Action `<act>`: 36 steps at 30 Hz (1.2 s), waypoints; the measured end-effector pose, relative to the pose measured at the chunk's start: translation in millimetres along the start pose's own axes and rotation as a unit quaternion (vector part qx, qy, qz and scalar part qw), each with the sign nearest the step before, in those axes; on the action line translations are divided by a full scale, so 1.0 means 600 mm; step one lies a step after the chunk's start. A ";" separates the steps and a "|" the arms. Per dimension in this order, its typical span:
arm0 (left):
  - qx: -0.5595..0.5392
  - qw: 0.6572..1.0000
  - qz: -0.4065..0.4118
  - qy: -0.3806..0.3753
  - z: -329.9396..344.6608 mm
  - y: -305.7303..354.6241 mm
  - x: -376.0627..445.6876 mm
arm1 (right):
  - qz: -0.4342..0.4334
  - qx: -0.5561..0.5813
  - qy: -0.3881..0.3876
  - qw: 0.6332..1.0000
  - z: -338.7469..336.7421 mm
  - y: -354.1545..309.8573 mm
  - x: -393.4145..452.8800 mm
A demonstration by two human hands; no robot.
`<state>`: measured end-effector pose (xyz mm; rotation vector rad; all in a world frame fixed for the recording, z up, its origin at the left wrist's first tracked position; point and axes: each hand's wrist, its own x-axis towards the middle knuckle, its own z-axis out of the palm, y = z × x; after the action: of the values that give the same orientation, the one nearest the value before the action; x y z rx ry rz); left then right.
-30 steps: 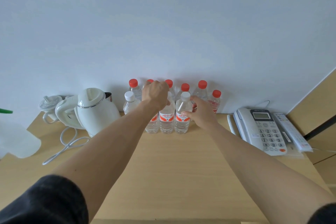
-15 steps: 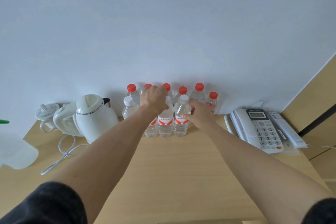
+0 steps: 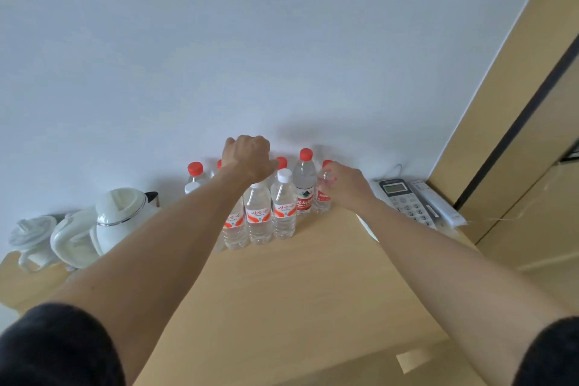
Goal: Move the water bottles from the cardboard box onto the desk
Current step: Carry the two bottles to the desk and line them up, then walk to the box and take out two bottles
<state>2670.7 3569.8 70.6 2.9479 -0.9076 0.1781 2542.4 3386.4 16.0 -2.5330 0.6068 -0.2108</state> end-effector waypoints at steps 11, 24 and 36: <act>-0.033 0.988 0.149 -0.029 -0.008 0.225 0.008 | 0.125 -0.056 0.055 0.989 -0.139 0.108 -0.111; -0.044 0.936 0.342 -0.064 -0.028 0.623 -0.101 | 0.339 -0.045 0.115 0.933 -0.326 0.373 -0.346; -0.017 0.879 0.463 -0.111 -0.017 1.039 -0.292 | 0.471 -0.060 0.159 0.865 -0.485 0.634 -0.665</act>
<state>2175.0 3153.3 68.5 2.2549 -2.2393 -0.1540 1967.9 3147.9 53.1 -2.0084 1.9346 -0.2270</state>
